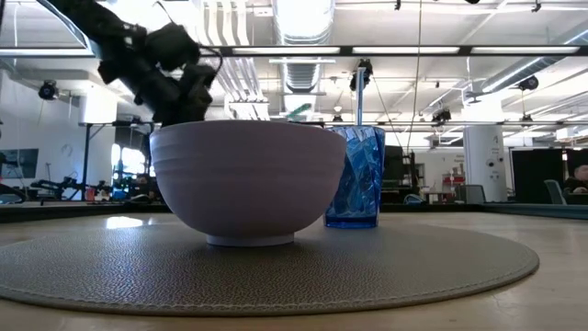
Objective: Pick & Place Utensil
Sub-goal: Put the spoon into the bowl
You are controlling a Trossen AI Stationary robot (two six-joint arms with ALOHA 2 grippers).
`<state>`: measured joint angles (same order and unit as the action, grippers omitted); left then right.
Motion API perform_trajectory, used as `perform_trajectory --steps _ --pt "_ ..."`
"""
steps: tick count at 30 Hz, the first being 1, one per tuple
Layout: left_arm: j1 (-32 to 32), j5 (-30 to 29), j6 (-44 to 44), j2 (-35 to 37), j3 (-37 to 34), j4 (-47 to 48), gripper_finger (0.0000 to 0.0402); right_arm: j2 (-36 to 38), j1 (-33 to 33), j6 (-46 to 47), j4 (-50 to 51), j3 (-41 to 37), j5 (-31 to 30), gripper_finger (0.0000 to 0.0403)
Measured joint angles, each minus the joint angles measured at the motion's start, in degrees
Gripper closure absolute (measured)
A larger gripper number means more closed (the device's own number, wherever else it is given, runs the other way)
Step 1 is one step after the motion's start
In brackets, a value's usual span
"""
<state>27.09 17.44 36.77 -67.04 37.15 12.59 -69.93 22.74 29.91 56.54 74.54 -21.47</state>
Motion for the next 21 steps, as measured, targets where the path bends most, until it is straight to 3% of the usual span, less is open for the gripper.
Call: perform_trajectory --steps 14,21 --pt "0.25 -0.64 -6.94 9.47 11.08 3.94 0.0401 0.00 5.24 1.46 -5.00 0.00 3.49 0.0335" --pt "-3.85 -0.71 -9.78 11.35 14.66 3.92 0.0402 -2.26 9.88 3.24 -8.49 -0.17 -1.08 0.0335"
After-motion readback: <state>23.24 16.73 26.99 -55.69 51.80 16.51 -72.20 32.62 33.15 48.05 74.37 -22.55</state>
